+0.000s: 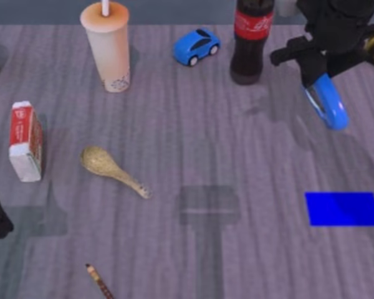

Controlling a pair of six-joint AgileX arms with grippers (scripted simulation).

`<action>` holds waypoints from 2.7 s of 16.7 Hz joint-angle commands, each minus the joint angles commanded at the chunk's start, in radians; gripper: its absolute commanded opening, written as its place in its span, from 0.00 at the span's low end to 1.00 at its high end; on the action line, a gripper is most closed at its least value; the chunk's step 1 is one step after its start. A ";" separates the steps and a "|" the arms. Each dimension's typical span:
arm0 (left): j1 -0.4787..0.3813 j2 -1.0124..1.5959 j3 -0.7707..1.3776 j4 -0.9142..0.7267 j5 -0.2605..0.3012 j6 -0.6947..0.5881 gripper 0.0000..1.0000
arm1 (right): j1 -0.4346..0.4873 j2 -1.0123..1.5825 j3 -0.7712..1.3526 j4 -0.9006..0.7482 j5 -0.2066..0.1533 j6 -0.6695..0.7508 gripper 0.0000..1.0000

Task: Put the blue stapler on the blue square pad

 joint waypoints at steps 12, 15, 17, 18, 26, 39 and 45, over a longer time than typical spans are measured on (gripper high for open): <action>0.000 0.000 0.000 0.000 0.000 0.000 1.00 | -0.145 -0.345 -0.571 0.138 0.014 1.343 0.00; 0.000 0.000 0.000 0.000 0.000 0.000 1.00 | -0.172 -0.412 -0.689 0.166 0.019 1.555 0.00; 0.000 0.000 0.000 0.000 0.000 0.000 1.00 | -0.187 -0.447 -0.747 0.181 0.021 1.653 0.00; 0.000 0.000 0.000 0.000 0.000 0.000 1.00 | -0.192 -0.460 -0.768 0.187 0.022 1.686 0.00; 0.000 0.000 0.000 0.000 0.000 0.000 1.00 | -0.192 -0.469 -0.792 0.195 0.022 1.724 0.00; 0.000 0.000 0.000 0.000 0.000 0.000 1.00 | -0.131 -0.329 -1.028 0.573 0.025 1.793 0.00; 0.000 0.000 0.000 0.000 0.000 0.000 1.00 | -0.131 -0.329 -1.028 0.573 0.025 1.793 0.30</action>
